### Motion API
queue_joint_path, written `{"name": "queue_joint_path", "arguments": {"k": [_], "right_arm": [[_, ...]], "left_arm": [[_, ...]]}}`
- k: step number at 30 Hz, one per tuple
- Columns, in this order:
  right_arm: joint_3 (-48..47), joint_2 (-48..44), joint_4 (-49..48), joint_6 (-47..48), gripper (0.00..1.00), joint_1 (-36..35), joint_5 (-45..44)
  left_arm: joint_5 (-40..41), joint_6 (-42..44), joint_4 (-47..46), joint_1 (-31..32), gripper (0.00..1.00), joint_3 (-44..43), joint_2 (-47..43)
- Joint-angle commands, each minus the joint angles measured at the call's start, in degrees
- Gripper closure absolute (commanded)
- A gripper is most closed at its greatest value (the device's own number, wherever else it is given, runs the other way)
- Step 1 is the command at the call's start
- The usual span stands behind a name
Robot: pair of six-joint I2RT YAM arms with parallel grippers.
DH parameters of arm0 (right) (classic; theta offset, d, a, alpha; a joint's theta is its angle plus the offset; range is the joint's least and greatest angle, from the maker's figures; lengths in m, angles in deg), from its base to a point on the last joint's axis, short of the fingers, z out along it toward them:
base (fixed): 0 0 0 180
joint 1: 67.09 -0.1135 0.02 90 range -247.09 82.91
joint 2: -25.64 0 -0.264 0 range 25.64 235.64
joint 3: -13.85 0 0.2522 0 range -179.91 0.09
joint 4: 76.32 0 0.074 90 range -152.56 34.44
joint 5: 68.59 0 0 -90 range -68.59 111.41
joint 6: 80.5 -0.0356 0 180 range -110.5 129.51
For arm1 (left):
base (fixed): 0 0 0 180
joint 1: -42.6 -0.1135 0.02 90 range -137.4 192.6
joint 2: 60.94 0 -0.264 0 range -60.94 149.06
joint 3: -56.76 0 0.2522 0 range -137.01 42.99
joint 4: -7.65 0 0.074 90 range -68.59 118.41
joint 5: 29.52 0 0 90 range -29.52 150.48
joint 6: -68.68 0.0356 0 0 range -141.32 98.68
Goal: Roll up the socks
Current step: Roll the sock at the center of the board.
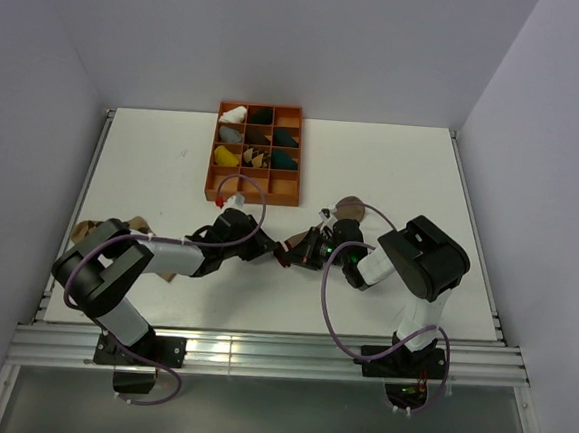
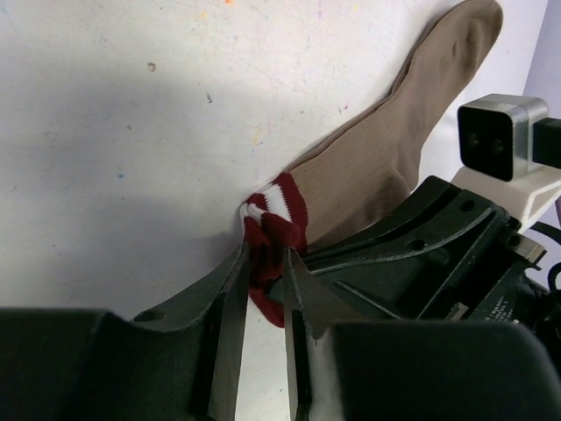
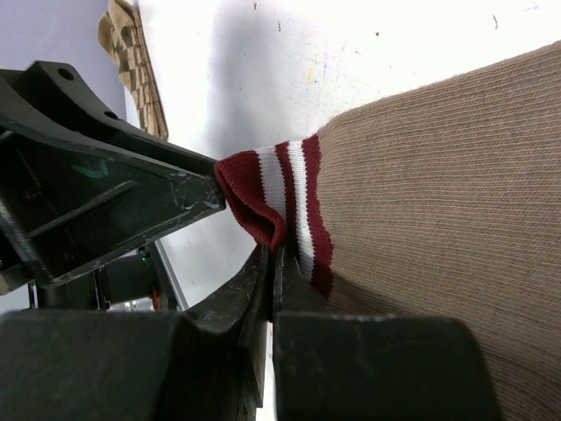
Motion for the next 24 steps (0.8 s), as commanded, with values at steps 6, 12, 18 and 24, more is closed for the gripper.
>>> {"name": "queue_joint_path", "arguments": {"k": [6, 12, 18, 24], "right_arm": [[-0.2, 0.0, 0.8, 1.1, 1.0, 0.4, -0.9], [-0.1, -0.3, 1.6, 1.2, 1.0, 0.5, -1.5], [0.0, -0.6, 1.9, 1.2, 1.0, 0.4, -1.8], [0.0, -1.1, 2.9, 1.8, 0.97, 0.4, -2.1]], "left_arm": [[-0.7, -0.7, -2.9, 0.3, 0.73, 0.4, -0.6], [-1.0, -0.6, -2.2, 0.4, 0.73, -0.6, -1.3], [-2.0, -0.8, -2.1, 0.5, 0.75, -1.7, -0.3], [-1.9, -0.8, -2.0, 0.6, 0.75, -2.5, -0.2]]}}
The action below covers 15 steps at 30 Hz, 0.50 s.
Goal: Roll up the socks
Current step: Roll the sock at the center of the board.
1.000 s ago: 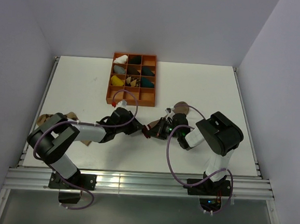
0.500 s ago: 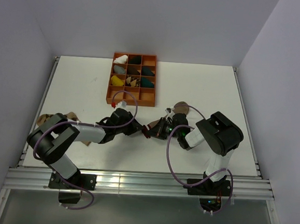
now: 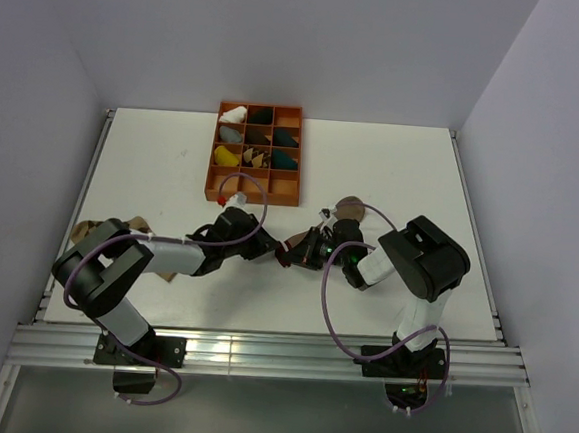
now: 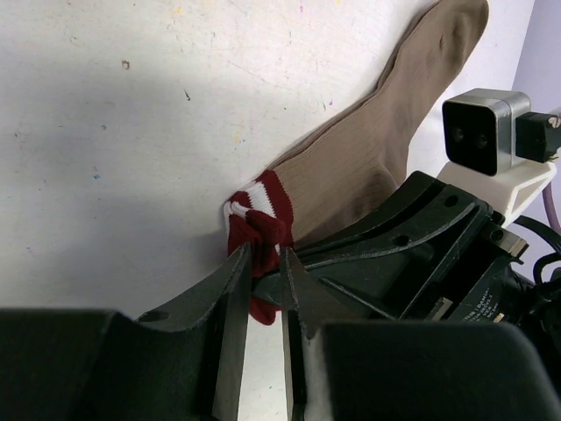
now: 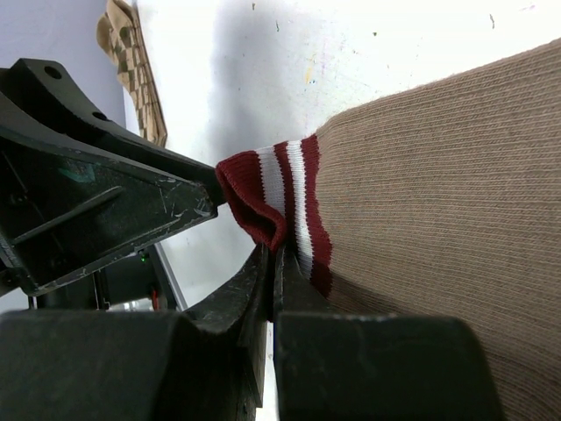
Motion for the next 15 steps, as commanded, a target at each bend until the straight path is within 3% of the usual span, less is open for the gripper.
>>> {"name": "queue_joint_path", "arguments": {"k": [1, 15], "right_arm": [[0.0, -1.0, 2.4, 1.7, 0.96, 0.4, -1.7], [-0.1, -3.0, 4.6, 3.3, 0.91, 0.4, -2.3]], "left_arm": [[-0.7, -0.5, -1.7, 0.4, 0.75, -2.4, 0.1], [-1.6, -1.4, -2.2, 1.2, 0.76, -3.3, 6.1]]}}
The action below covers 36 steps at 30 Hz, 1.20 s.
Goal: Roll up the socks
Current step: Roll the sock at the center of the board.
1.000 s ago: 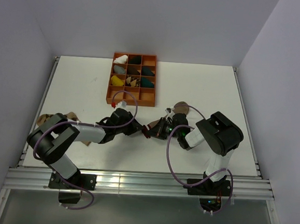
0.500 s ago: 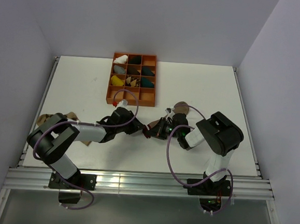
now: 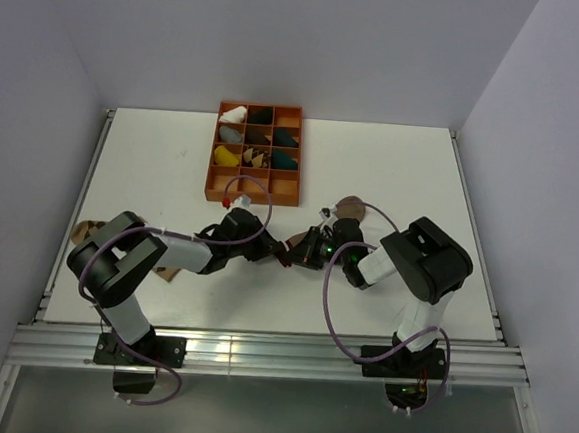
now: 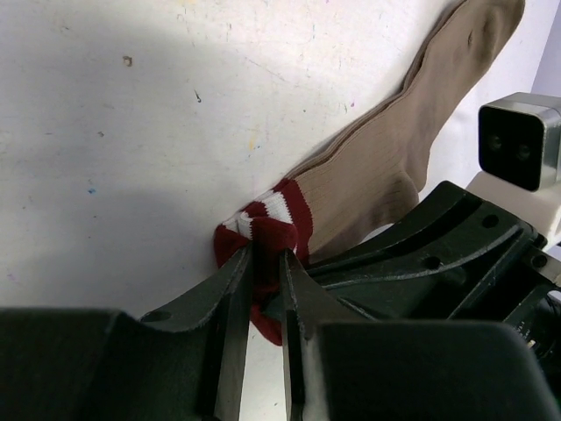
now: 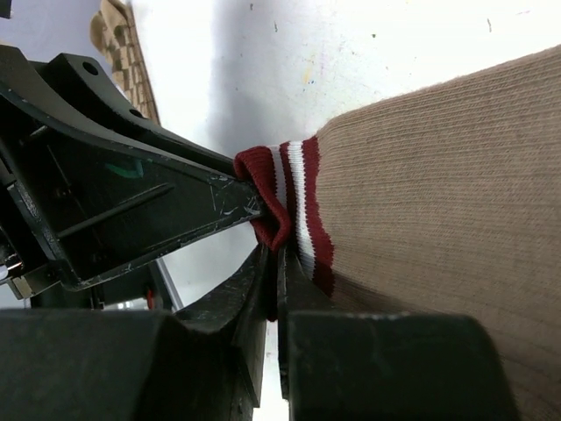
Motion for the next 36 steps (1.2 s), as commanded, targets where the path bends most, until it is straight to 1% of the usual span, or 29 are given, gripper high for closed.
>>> {"name": "queue_joint_path", "arguments": {"k": [1, 2, 6, 7, 9, 10, 11, 12, 13, 14, 15, 18, 25, 28, 31, 33, 36], "right_arm": [[0.3, -3.0, 4.0, 2.9, 0.89, 0.4, -2.6], [0.3, -3.7, 5.4, 3.8, 0.84, 0.4, -3.0], [0.2, -5.8, 8.2, 5.5, 0.83, 0.4, -4.7], [0.2, -6.0, 8.5, 5.6, 0.83, 0.4, -5.0], [0.0, -6.0, 8.7, 5.9, 0.85, 0.4, -4.8], [0.0, -5.8, 8.6, 6.0, 0.89, 0.4, -4.6], [-0.1, -5.5, 8.6, 6.1, 0.91, 0.4, -4.5], [-0.2, -5.2, 8.5, 6.2, 0.93, 0.4, -4.5], [-0.3, -5.2, 8.4, 6.2, 0.96, 0.4, -4.3], [-0.3, -4.9, 8.4, 6.4, 0.97, 0.3, -4.2], [-0.4, -4.9, 8.5, 6.5, 0.97, 0.3, -4.3], [-0.7, -5.2, 9.2, 7.2, 0.97, 0.3, -4.5], [-1.0, -5.5, 10.0, 7.8, 0.97, -0.1, -4.7], [-1.0, -6.1, 10.7, 8.5, 0.97, -0.2, -5.1], [-1.3, -6.6, 11.9, 9.2, 0.97, -0.4, -5.7], [-1.4, -6.7, 12.4, 9.7, 0.97, -0.5, -6.0], [-1.7, -6.5, 12.5, 9.9, 0.97, -0.7, -6.0]], "left_arm": [[-0.8, -0.4, -0.9, 0.9, 0.76, -1.9, 1.5], [-0.6, -0.3, -0.1, 1.0, 0.76, -2.2, 1.6], [-0.7, -0.5, 2.4, 1.0, 0.77, -3.0, 1.5], [-0.4, -0.6, 3.0, 1.0, 0.76, -3.0, -0.1], [1.4, -0.2, 6.4, 1.0, 0.7, -3.2, -2.7], [2.0, 0.0, 8.9, 1.0, 0.65, -4.1, -5.8], [3.8, 0.3, 11.3, 1.0, 0.51, -4.8, -7.3], [6.9, 1.4, 16.4, 1.0, 0.45, -5.6, -8.5], [8.2, 1.9, 18.9, 1.0, 0.38, -7.5, -10.2], [9.5, 2.4, 20.8, 1.0, 0.28, -8.3, -10.9], [10.3, 2.9, 22.4, 1.0, 0.25, -9.0, -11.3], [10.7, 2.8, 25.5, 1.0, 0.23, -10.6, -11.5], [6.9, 3.9, 24.7, 1.0, 0.23, -13.0, -4.7], [5.8, 4.9, 25.2, 0.7, 0.23, -13.8, -3.7], [5.8, 4.9, 27.4, 0.4, 0.26, -14.8, -2.9], [5.6, 4.4, 28.4, 0.4, 0.29, -15.2, -2.4], [5.1, 4.1, 28.5, 0.4, 0.3, -16.0, -0.9]]}}
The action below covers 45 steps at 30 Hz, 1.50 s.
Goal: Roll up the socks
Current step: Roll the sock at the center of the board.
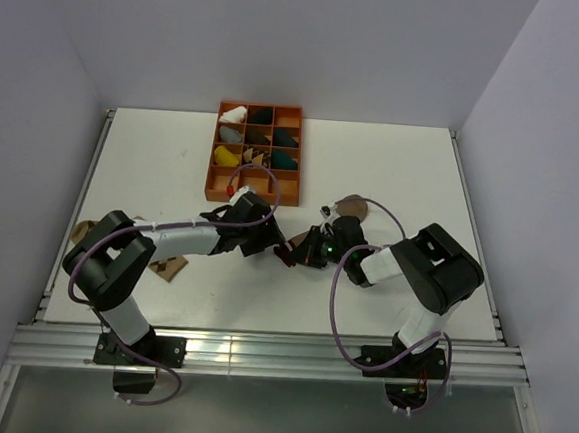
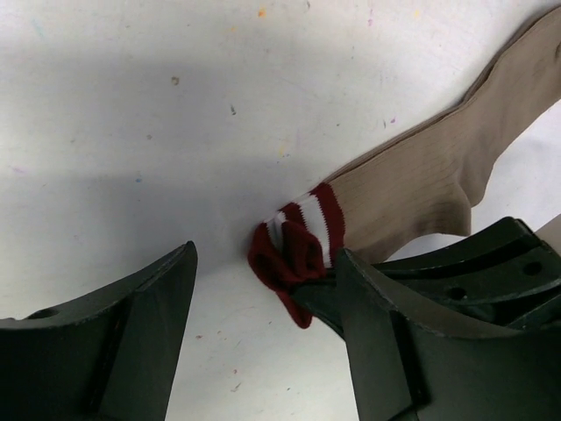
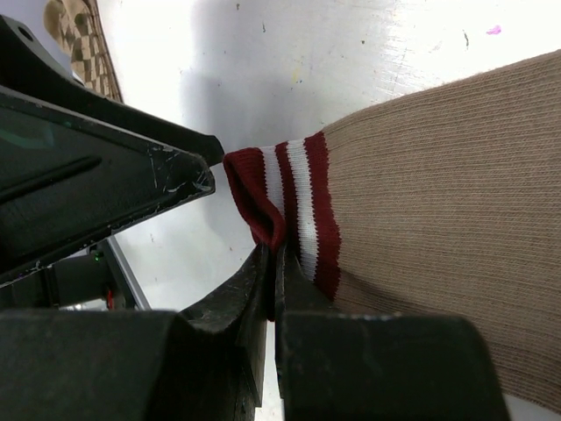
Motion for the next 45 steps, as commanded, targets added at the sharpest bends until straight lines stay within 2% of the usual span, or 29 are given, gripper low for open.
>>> {"name": "queue_joint_path", "arguments": {"k": [1, 9, 16, 25, 26, 29, 30, 36, 40, 45], "right_arm": [[-1.1, -0.7, 2.8, 2.4, 0.97, -0.6, -2.5], [-1.4, -0.7, 2.9, 2.7, 0.97, -0.9, -2.4], [-0.5, 0.8, -0.7, 0.2, 0.98, -0.9, -1.3], [0.7, 0.3, -2.1, -1.0, 0.98, -0.7, -2.0], [0.8, 0.3, -2.1, -0.9, 0.97, -0.7, -1.9], [1.0, -0.4, -2.1, 0.3, 0.93, -0.7, -1.5], [1.0, -1.0, -2.0, 0.6, 0.87, -0.7, -1.5], [0.1, -6.9, 2.8, 5.9, 0.68, -1.8, -2.7], [0.6, -10.9, 4.1, 6.1, 0.64, -1.8, -4.2], [-1.8, -12.5, 12.6, 8.0, 0.64, -1.8, -10.1]], "left_arm": [[-1.3, 0.4, 0.3, -0.2, 0.31, -2.9, 1.7], [-2.2, 0.1, -1.1, -0.2, 0.37, -4.4, 5.1], [-3.0, -0.3, -1.4, -0.2, 0.5, -3.5, 5.7], [-2.1, -0.2, 0.7, -0.2, 0.78, -3.2, 5.7], [-1.9, 0.0, 1.0, -0.2, 0.87, -3.5, 5.5], [-0.8, 0.5, 2.4, -0.2, 0.99, -4.0, 4.6], [-0.4, 0.8, 2.8, -0.2, 1.0, -4.2, 4.1], [2.0, 2.4, 6.5, -0.3, 1.0, -5.3, 1.8], [3.9, 3.4, 7.7, -0.3, 1.0, -5.0, 0.3], [4.2, 4.6, 8.4, -0.2, 1.0, -5.0, -0.3]]}}
